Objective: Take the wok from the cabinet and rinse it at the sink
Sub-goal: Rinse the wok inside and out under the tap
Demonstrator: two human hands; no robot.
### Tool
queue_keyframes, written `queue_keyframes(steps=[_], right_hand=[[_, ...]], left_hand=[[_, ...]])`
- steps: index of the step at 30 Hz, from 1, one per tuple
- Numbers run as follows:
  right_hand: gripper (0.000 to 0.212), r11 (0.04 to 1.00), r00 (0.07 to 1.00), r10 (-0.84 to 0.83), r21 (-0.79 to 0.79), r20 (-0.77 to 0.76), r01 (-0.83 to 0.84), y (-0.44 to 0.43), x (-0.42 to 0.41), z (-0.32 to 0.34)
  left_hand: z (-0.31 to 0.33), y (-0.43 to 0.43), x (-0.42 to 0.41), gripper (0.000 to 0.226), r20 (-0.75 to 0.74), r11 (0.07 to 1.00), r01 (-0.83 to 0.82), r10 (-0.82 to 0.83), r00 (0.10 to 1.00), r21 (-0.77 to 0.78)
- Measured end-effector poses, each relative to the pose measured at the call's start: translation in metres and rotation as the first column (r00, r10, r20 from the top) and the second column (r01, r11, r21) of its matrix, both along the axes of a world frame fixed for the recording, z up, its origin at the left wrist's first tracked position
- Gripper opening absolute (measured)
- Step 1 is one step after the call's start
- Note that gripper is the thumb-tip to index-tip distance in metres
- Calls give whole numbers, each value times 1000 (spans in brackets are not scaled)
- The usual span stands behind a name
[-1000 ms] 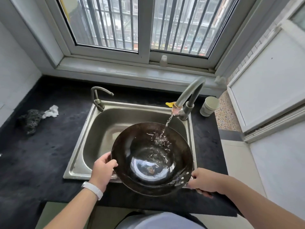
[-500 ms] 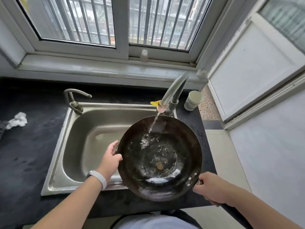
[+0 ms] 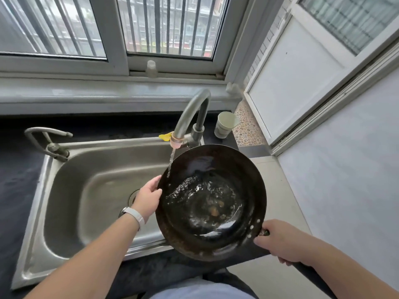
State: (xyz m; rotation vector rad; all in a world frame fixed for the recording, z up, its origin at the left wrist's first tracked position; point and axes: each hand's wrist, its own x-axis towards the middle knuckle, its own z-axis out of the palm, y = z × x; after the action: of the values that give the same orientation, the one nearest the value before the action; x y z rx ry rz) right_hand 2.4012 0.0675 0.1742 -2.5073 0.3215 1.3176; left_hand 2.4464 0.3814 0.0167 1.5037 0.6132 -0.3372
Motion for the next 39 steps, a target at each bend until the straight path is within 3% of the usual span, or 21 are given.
queue_keyframes(steps=[10, 26, 39], right_hand=[[23, 995, 995, 96, -19, -32, -97, -2, 11, 12], [22, 963, 968, 251, 102, -6, -249, 22, 25, -16], [30, 897, 917, 380, 289, -122, -333, 57, 47, -51]], left_hand=[[-7, -10, -1, 49, 2, 992, 68, -69, 998, 102], [-11, 37, -44, 49, 46, 971, -200, 195, 980, 129], [17, 92, -79, 52, 15, 914, -337, 343, 939, 226]])
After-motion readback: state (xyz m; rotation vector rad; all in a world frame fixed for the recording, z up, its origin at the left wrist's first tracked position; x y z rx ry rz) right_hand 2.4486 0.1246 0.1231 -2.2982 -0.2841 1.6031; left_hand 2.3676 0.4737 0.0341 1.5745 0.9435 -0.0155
